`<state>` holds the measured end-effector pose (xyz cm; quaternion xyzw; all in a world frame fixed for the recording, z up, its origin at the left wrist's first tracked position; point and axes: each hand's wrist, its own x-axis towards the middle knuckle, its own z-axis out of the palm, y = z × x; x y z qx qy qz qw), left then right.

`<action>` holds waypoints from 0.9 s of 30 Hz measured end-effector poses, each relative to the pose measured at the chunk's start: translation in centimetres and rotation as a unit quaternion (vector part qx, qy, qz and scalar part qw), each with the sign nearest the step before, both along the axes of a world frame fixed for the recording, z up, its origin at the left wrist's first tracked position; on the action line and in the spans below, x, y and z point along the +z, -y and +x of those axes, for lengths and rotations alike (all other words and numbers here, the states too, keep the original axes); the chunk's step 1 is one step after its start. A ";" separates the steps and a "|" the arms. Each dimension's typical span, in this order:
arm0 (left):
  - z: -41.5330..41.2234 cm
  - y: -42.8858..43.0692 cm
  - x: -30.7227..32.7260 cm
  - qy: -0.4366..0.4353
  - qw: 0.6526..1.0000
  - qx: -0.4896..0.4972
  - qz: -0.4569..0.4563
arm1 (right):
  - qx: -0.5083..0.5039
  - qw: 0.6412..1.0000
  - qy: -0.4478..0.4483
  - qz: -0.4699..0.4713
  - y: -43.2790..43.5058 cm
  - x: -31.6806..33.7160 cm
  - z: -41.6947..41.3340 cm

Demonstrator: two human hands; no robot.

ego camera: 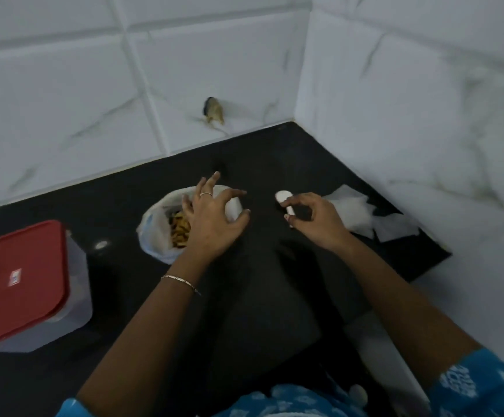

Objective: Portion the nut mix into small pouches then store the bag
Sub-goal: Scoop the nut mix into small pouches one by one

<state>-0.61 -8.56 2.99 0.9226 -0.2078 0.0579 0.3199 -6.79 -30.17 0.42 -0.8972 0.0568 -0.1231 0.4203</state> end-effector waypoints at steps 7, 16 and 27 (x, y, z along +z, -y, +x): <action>-4.0 8.6 -1.9 -0.131 0.962 -0.182 -0.154 | -0.258 0.959 -0.038 -0.113 7.1 -1.4 -8.6; -5.4 10.7 -4.7 -0.327 0.912 -0.207 -0.140 | -0.286 0.911 -0.150 -0.257 11.3 -2.7 -11.0; -5.4 10.7 -5.9 -0.354 0.904 -0.195 -0.139 | -0.182 0.872 -0.229 -0.393 13.3 -3.8 -10.7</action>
